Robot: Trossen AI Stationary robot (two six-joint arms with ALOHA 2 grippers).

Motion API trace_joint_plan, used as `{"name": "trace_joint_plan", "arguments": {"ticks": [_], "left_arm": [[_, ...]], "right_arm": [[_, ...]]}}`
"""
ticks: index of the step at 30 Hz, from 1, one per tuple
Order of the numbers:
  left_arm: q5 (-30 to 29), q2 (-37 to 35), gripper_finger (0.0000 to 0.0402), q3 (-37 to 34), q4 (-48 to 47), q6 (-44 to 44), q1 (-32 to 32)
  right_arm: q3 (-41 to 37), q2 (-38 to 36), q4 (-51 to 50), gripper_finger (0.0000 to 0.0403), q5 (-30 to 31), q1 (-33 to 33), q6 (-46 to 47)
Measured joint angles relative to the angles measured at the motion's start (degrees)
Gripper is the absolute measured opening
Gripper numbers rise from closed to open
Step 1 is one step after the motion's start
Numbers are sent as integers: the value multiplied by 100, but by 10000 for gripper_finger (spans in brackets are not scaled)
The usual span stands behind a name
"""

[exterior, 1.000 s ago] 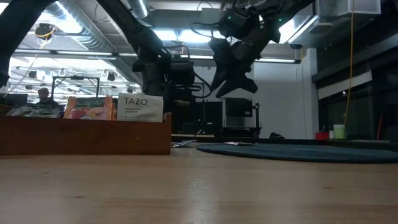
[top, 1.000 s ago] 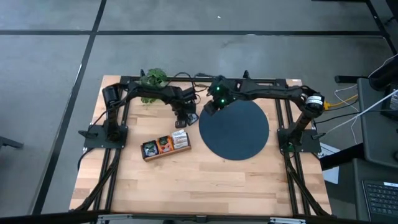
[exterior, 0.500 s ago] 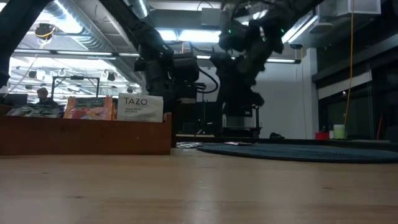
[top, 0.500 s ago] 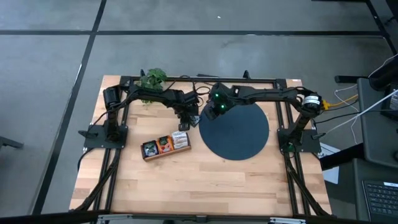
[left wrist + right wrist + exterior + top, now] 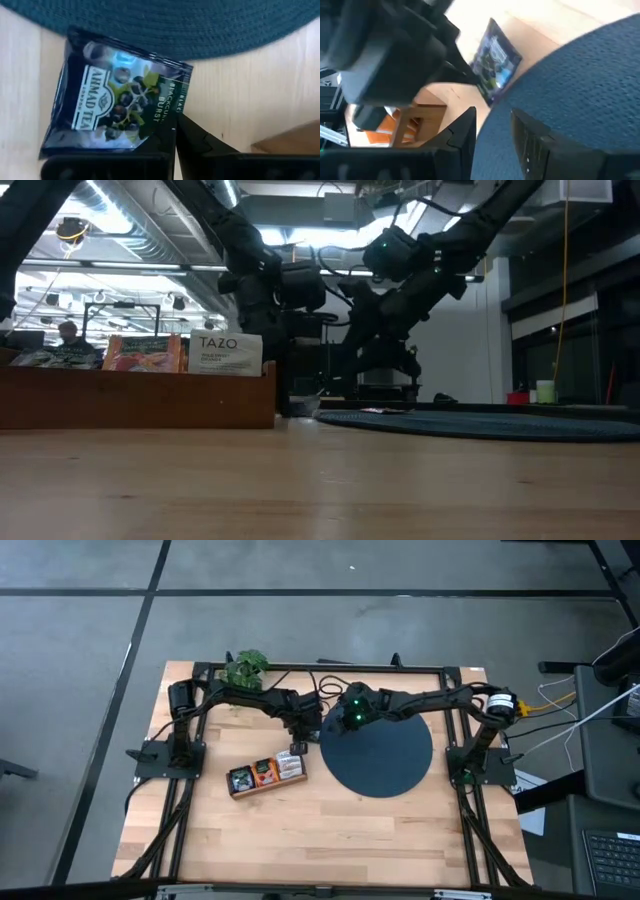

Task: Pick & Place Tea
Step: Put the purple tea bag into the left section of the wooden organizer

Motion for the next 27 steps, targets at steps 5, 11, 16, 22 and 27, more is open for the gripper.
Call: {"name": "trace_joint_plan", "arguments": {"ticks": [5, 11, 16, 22, 27], "left_arm": [[-65, -44, 2, -10, -63, -7, 16], [-333, -316, 2, -2, 33, -180, 135], [-322, -211, 2, -11, -260, -291, 290], [-37, -103, 2, -14, -265, -272, 361], [39, 36, 2, 9, -199, -255, 327]], "right_arm": [[-2, 53, 67, 122, -20, -7, 0], [0, 53, 174, 122, 76, -7, -2], [0, 53, 238, 122, 126, -7, 17], [0, 55, 286, 122, 126, -7, 149], [0, 55, 325, 122, 191, -7, 230]]}}
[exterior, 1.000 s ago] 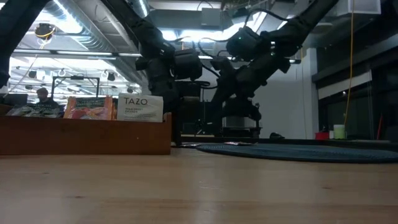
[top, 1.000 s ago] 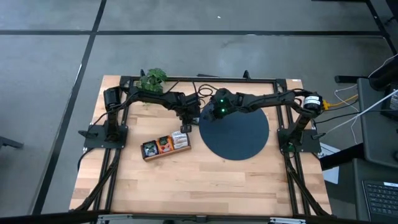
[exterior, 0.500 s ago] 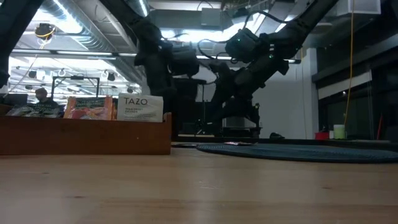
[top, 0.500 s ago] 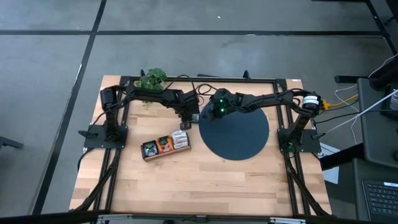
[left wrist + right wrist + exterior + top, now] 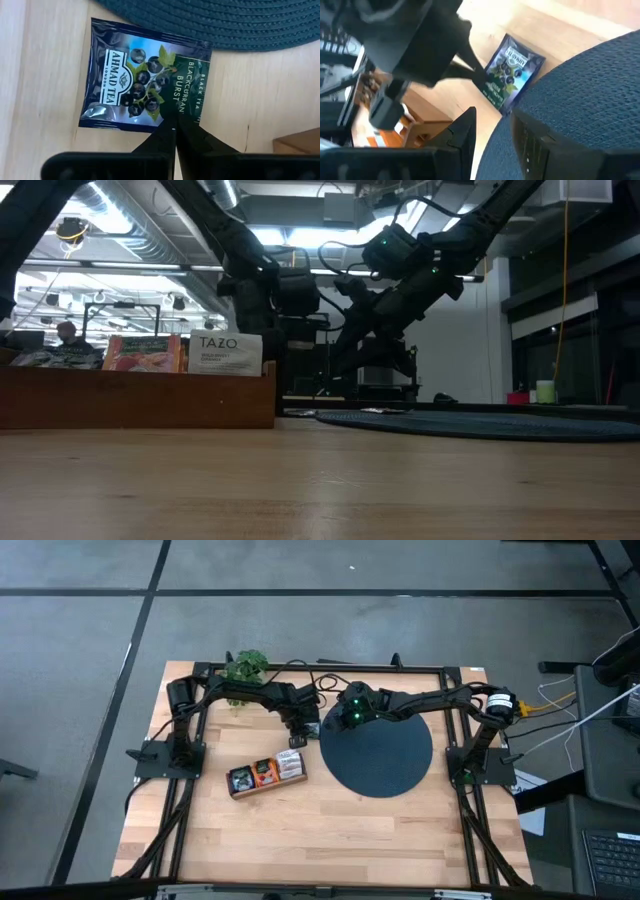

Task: Pick & Place Tea
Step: Put the purple tea bag into the left section of the wooden organizer

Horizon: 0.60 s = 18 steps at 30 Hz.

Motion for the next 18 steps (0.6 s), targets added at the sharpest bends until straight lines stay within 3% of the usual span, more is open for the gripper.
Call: {"name": "trace_joint_plan", "arguments": {"ticks": [7, 18], "left_arm": [[1, 121, 2, 4, -4, 156, -25], [-58, 128, 2, 4, -293, 1384, -263]], "right_arm": [[0, 0, 38, 122, 154, -37, 370], [4, 333, 62, 122, 240, 281, 935]]}}
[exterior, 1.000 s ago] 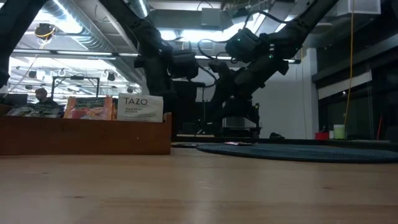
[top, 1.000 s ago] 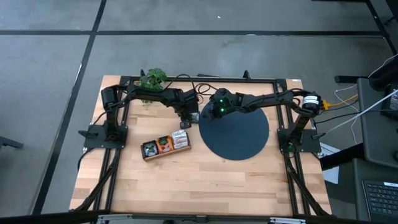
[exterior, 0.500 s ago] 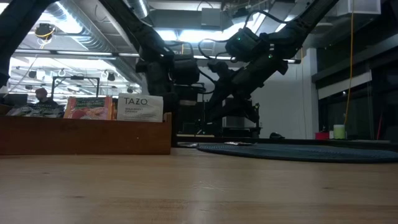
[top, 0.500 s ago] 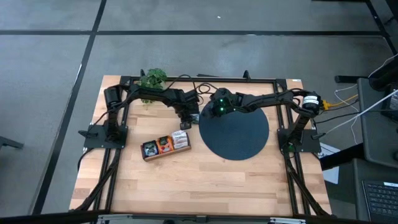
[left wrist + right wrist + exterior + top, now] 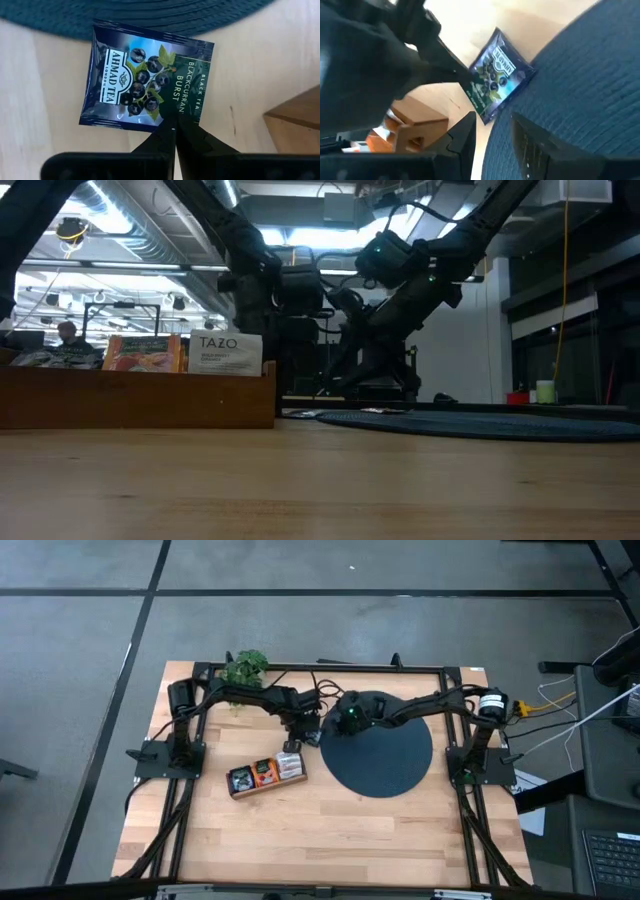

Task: Pick & Place Tea
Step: Put the purple tea bag into the left section of the wooden organizer

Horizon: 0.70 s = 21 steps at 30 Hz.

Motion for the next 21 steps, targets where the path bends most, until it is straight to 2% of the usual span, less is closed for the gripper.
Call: {"name": "trace_joint_plan", "arguments": {"ticks": [6, 12, 18, 21], "left_arm": [[-31, 0, 2, -4, -13, 408, -157], [-230, -36, 2, -19, 18, 446, -143], [-431, -411, 2, -79, -78, 437, 39], [-349, -685, 2, -56, -116, 433, 184]], "right_arm": [[0, 220, 281, 122, 36, 69, 308], [0, 246, 302, 122, 86, 75, 330], [0, 251, 323, 122, 101, 73, 293], [0, 251, 326, 122, 104, 71, 230]]}}
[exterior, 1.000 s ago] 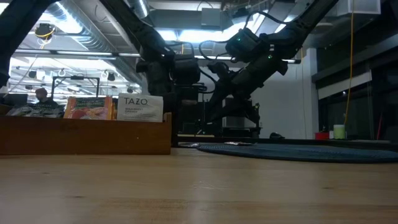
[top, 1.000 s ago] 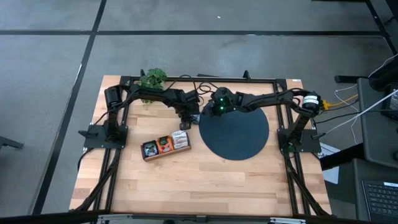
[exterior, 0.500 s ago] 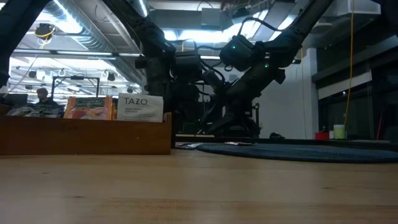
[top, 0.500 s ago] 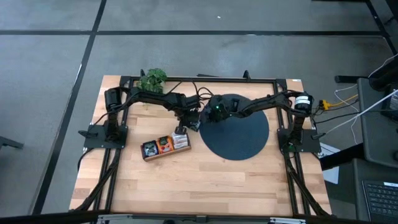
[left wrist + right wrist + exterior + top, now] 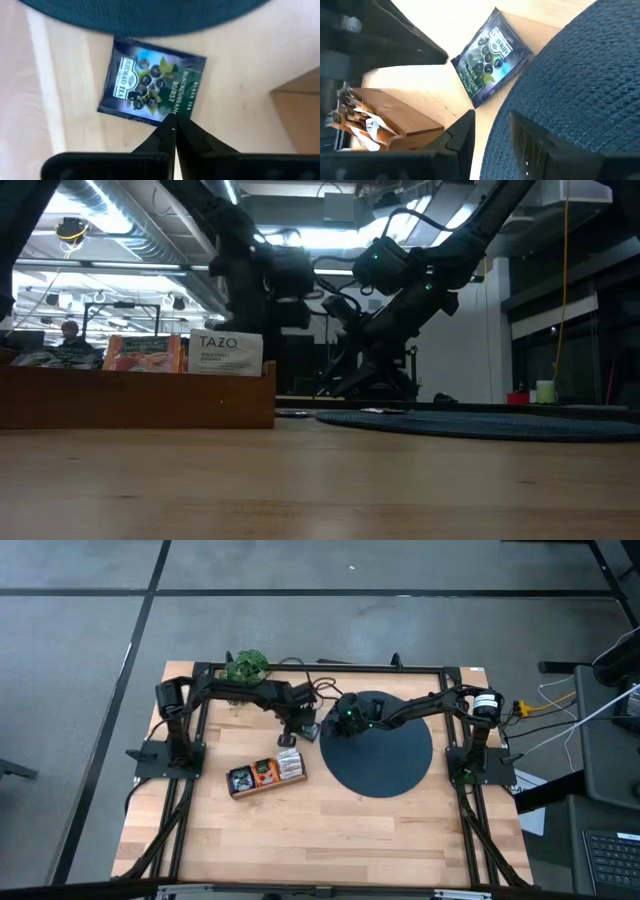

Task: Pick & Place Tea
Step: Put the purple tea bag into the left section of the wooden organizer

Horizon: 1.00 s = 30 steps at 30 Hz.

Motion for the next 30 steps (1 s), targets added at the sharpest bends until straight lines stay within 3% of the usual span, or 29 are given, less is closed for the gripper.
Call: {"name": "trace_joint_plan", "arguments": {"ticks": [3, 9, 30], "left_arm": [[293, -134, 2, 6, -138, -48, 99], [318, -225, 2, 14, -121, 42, 123], [788, 676, 2, 56, -4, 624, 298]], "right_arm": [[0, 0, 1, 122, -4, 0, -45], [0, 0, 6, 122, -43, -6, -58], [-4, 0, 45, 122, -57, -14, 38]]}}
